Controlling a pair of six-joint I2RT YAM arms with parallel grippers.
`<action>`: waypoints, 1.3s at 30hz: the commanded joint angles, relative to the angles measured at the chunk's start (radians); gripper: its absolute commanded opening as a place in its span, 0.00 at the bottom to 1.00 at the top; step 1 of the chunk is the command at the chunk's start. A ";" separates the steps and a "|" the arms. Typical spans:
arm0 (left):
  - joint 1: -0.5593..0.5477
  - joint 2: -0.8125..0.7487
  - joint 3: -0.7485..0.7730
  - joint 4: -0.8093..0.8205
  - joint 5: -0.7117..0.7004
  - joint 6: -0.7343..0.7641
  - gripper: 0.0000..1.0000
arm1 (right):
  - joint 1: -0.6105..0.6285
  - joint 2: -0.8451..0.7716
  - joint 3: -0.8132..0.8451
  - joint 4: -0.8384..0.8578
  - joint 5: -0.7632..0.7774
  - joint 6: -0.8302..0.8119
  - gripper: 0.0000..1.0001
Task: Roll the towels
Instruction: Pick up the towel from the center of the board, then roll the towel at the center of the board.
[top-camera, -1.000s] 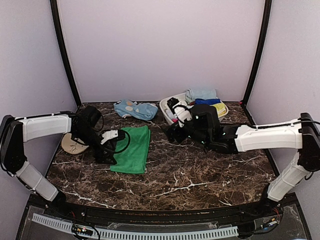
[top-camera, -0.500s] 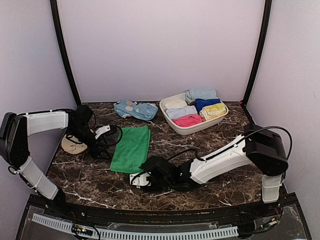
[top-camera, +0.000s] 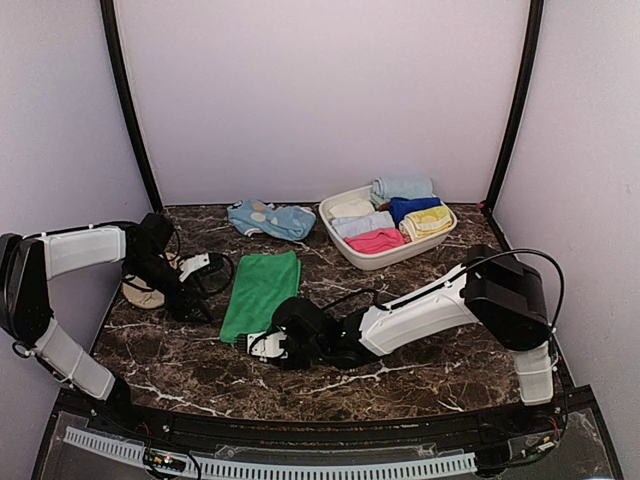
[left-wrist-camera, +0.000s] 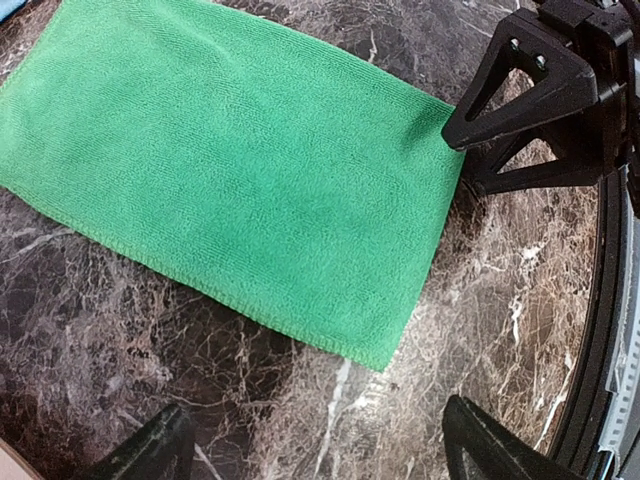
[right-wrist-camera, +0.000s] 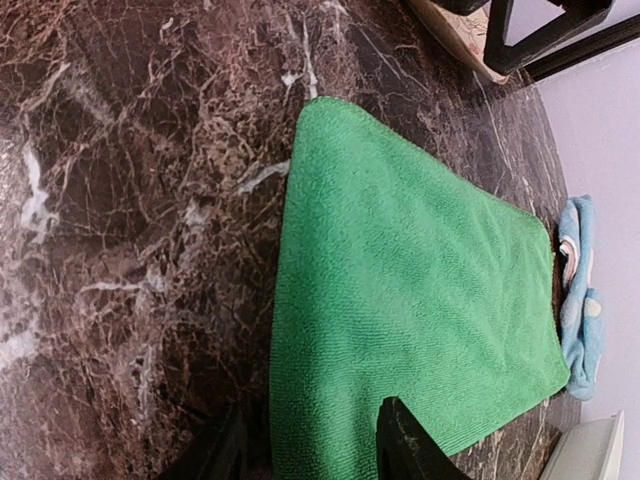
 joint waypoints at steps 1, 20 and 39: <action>0.015 -0.039 0.011 -0.046 0.005 0.028 0.88 | -0.005 0.003 -0.013 -0.031 -0.023 0.020 0.45; 0.014 -0.104 -0.072 -0.054 -0.026 0.106 0.88 | -0.087 0.024 0.098 -0.174 -0.246 0.306 0.09; -0.354 -0.210 -0.193 0.162 -0.169 0.050 0.82 | -0.286 0.127 0.231 -0.241 -0.948 0.959 0.00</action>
